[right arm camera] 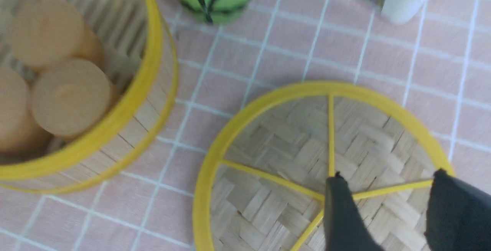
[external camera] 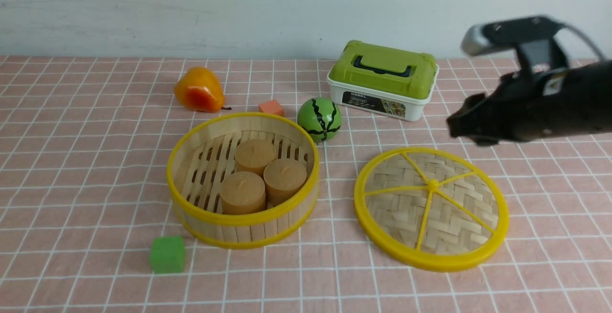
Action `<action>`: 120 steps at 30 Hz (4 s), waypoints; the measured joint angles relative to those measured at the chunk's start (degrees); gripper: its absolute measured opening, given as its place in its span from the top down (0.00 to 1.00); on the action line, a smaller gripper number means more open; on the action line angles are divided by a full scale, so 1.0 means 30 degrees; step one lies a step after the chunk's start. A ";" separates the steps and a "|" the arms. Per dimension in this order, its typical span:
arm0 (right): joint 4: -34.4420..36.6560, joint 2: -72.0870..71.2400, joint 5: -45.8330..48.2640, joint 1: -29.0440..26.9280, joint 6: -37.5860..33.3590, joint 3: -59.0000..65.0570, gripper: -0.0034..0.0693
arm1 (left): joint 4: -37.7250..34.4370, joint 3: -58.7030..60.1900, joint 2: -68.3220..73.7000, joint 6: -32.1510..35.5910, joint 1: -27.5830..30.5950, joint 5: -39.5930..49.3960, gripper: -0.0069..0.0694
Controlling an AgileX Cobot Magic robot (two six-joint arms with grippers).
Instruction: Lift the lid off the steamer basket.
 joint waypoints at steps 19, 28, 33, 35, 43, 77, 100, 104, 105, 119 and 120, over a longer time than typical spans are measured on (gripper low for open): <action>0.0627 -1.4255 0.4576 0.1727 -0.0017 0.6189 0.98 | 0.0000 0.0000 0.0000 0.0000 0.0000 0.0000 0.60; -0.1580 -1.5945 0.1245 0.1746 -0.0198 0.9716 0.97 | 0.0000 0.0000 0.0000 0.0000 0.0000 0.0000 0.60; -0.1360 -1.8730 -0.9112 0.1746 -0.0213 1.6496 0.96 | 0.0000 0.0000 0.0000 0.0000 0.0000 0.0000 0.60; -0.1298 -1.9023 -1.0389 0.1746 -0.0213 1.7399 0.96 | 0.0000 0.0000 0.0000 0.0000 0.0000 0.0000 0.60; 0.3689 -2.1348 -1.2784 0.1225 -0.2836 2.1106 0.94 | 0.0000 0.0000 0.0000 0.0000 0.0000 0.0000 0.60; -0.5895 -2.5892 -0.1150 -0.4944 0.5279 2.1042 0.89 | 0.0000 0.0000 0.0000 0.0000 0.0000 0.0000 0.60; -0.5812 -2.5892 -0.1026 -0.4944 0.5296 2.1022 0.85 | 0.0000 0.0000 0.0000 0.0000 0.0000 0.0000 0.60; -0.5812 -2.5892 -0.1026 -0.4944 0.5296 2.1022 0.85 | 0.0000 0.0000 0.0000 0.0000 0.0000 0.0000 0.60; -0.5812 -2.5892 -0.1026 -0.4944 0.5296 2.1022 0.84 | 0.0000 0.0000 0.0000 0.0000 0.0000 0.0000 0.60; -0.5812 -2.5892 -0.1009 -0.4944 0.5296 2.1022 0.82 | 0.0000 0.0000 0.0000 0.0000 0.0000 0.0000 0.60; -0.5812 -2.5892 -0.1009 -0.4944 0.5296 2.1022 0.82 | 0.0000 0.0000 0.0000 0.0000 0.0000 0.0000 0.60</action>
